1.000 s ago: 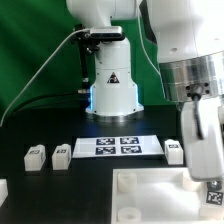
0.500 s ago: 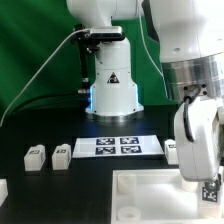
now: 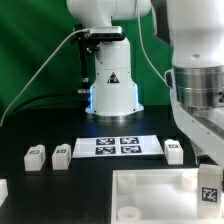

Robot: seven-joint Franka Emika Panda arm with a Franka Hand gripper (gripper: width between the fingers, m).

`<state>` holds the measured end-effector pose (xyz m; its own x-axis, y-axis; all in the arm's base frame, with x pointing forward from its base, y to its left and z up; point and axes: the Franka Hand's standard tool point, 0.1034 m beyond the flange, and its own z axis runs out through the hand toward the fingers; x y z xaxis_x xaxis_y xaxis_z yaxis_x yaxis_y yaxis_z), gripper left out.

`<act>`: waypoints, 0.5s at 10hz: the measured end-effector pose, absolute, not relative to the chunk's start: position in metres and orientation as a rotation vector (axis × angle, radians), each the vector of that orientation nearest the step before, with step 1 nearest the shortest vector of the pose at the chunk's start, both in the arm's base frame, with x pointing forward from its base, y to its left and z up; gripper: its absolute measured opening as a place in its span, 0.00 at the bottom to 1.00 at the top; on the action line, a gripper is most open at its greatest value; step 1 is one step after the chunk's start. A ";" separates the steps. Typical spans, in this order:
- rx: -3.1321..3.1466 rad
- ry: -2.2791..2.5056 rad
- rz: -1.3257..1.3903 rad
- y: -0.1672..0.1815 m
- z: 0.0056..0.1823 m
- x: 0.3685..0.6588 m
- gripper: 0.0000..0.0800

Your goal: Assemble one leg

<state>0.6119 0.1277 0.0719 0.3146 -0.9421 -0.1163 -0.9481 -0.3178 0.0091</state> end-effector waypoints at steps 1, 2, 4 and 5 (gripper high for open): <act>-2.578 1.676 0.147 0.126 0.072 0.612 0.81; -2.685 1.499 0.137 0.126 0.072 0.612 0.81; -2.929 1.019 0.094 0.126 0.077 0.617 0.81; -2.987 0.809 0.075 0.121 0.077 0.619 0.81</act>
Offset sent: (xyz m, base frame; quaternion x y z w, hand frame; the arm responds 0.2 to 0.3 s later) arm 0.0114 0.0022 0.0078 -0.0231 0.0364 -0.3941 0.9181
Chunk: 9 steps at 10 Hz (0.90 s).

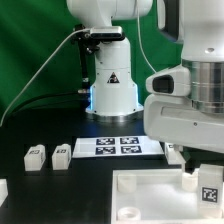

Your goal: Assemble one leg

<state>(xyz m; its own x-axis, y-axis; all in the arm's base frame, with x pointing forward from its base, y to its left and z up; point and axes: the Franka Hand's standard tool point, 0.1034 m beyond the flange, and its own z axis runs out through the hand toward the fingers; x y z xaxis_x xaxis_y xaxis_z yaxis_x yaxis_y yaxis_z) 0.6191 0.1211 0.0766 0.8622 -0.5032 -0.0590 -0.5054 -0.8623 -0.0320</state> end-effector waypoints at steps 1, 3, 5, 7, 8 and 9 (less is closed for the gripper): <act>-3.027 0.615 0.057 0.113 0.075 0.622 0.81; -3.021 0.648 0.058 0.114 0.075 0.621 0.67; -3.009 0.702 0.060 0.114 0.075 0.621 0.49; -2.952 0.915 0.067 0.115 0.075 0.621 0.36; -2.895 1.085 0.072 0.116 0.075 0.621 0.36; -2.815 1.248 0.084 0.115 0.075 0.623 0.36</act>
Offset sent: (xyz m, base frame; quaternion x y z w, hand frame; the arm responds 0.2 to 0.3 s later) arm 0.0000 0.0000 0.0000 0.0000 0.0000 0.0899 0.9960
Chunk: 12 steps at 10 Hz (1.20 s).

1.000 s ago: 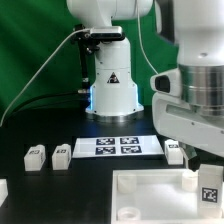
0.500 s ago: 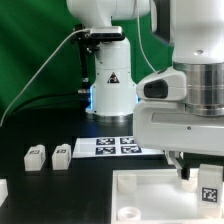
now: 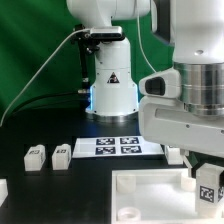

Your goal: Assemble one leg

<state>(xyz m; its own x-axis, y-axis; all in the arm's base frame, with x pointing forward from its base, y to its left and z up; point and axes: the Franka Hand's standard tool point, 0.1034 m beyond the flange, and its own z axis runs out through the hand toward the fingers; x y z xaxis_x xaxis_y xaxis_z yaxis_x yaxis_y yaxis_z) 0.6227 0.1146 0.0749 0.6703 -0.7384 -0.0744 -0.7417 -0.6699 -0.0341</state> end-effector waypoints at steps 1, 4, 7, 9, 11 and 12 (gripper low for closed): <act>-2.647 1.481 0.111 0.111 0.075 0.627 0.36; -2.225 1.899 0.193 0.111 0.074 0.624 0.37; -1.882 2.238 0.227 0.115 0.074 0.626 0.37; -1.687 2.403 0.243 0.114 0.075 0.628 0.37; -1.692 2.403 0.244 0.113 0.074 0.627 0.39; -1.692 2.403 0.244 0.113 0.074 0.627 0.63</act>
Offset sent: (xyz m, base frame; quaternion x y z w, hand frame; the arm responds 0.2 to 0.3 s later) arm 0.0204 -0.0019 -0.0027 0.1574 -0.0550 0.3840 0.9082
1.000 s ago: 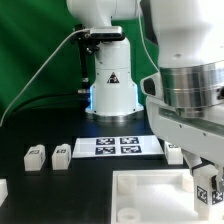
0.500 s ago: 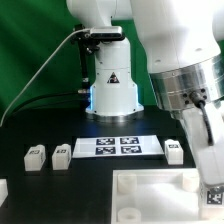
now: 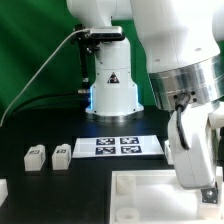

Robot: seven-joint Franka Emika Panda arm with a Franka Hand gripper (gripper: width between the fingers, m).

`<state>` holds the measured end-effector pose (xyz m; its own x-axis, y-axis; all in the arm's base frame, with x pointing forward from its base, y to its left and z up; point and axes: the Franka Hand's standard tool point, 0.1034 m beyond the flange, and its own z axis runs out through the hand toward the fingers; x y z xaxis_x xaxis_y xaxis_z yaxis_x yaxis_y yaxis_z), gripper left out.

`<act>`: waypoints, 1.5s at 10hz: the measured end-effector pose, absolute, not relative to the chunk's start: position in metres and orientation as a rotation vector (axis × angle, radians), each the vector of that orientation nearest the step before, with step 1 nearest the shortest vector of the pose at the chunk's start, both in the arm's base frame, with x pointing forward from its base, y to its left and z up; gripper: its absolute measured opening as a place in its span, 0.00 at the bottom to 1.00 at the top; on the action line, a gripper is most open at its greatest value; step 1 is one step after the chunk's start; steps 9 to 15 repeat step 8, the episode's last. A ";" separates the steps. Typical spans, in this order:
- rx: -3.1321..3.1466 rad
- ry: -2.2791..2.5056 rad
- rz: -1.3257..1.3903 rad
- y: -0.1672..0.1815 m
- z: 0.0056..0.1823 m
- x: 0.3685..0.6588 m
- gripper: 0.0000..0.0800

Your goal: Assemble one leg

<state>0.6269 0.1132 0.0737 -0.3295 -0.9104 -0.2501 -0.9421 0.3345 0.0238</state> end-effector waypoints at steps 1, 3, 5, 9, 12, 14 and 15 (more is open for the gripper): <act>-1.692 2.403 0.244 0.114 0.074 0.627 0.75; -1.692 2.382 0.229 0.123 0.085 0.621 0.81; -1.694 2.364 0.234 0.131 0.098 0.617 0.81; -1.697 2.365 0.237 0.132 0.096 0.617 0.81; -1.697 2.365 0.237 0.132 0.096 0.617 0.81; -1.697 2.365 0.237 0.132 0.096 0.617 0.81; -1.697 2.365 0.237 0.132 0.096 0.617 0.81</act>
Offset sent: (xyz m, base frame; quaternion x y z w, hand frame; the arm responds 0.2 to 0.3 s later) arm -0.0254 0.0298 0.0400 0.0025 -0.0543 0.0294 0.9981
